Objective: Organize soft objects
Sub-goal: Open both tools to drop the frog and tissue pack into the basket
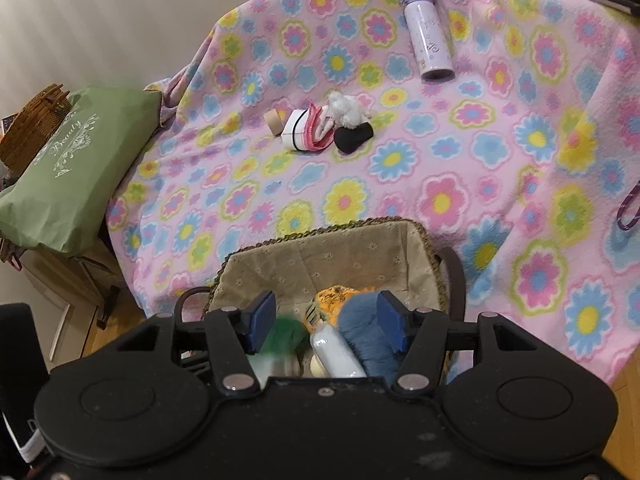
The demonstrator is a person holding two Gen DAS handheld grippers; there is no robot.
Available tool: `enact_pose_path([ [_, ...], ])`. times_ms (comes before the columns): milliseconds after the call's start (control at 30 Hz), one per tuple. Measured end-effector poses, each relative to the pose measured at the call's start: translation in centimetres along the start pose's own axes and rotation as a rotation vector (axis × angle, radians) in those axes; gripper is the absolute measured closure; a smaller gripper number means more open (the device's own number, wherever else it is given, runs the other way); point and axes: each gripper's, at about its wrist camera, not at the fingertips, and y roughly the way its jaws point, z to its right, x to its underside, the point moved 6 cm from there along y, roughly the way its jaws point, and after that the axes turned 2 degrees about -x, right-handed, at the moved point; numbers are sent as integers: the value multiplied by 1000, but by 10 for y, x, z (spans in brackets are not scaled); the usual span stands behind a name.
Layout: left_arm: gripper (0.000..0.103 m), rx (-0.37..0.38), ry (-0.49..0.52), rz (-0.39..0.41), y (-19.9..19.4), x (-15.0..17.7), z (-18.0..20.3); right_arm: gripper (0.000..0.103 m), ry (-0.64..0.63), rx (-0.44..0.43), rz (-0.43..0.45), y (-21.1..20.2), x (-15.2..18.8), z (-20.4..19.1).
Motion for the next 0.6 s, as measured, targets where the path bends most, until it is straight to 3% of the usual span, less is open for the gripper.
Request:
enact_pose_path([
  [600,41,-14,-2,7,-2,1,-1,41,-22,40,1,-2,0,2],
])
